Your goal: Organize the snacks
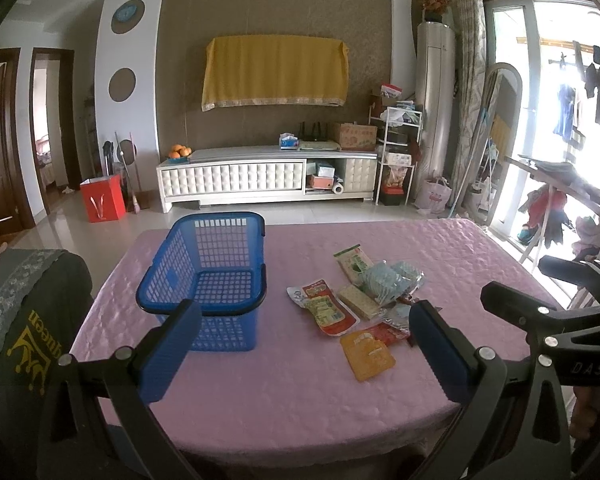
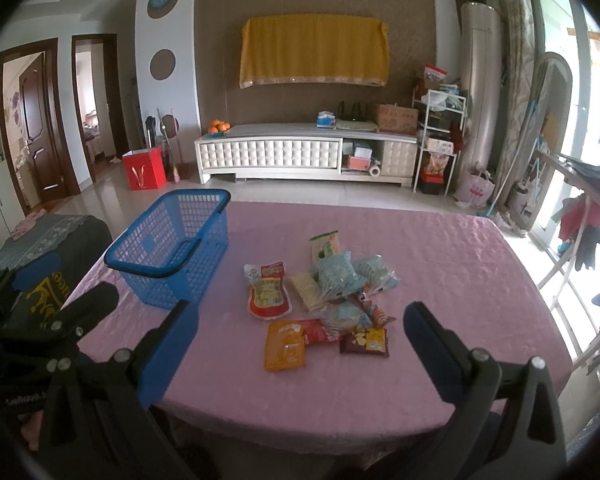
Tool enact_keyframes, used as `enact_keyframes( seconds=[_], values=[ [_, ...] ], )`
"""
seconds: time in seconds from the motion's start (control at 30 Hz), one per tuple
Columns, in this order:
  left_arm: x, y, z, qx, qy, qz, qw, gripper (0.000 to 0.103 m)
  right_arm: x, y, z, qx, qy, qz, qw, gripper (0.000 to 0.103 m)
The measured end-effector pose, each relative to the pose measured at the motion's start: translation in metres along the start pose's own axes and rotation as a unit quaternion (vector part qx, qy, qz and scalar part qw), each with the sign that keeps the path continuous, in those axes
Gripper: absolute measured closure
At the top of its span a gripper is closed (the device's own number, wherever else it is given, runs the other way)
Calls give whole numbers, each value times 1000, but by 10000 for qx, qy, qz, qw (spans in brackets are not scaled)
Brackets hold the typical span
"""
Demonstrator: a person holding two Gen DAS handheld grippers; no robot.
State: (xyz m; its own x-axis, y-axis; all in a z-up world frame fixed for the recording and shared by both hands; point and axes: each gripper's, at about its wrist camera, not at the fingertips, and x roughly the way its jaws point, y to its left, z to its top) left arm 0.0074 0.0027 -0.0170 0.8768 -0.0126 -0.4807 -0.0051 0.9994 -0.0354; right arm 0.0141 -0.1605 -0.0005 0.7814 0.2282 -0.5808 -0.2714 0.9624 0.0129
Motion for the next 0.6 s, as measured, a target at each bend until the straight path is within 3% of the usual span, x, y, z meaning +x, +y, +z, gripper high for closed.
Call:
enact_keyframes(
  seconds=[0.6],
  values=[
    [-1, 2, -1, -39, 4, -15, 10000, 0, -2, 1, -3, -19, 17, 28, 10000, 0]
  ],
)
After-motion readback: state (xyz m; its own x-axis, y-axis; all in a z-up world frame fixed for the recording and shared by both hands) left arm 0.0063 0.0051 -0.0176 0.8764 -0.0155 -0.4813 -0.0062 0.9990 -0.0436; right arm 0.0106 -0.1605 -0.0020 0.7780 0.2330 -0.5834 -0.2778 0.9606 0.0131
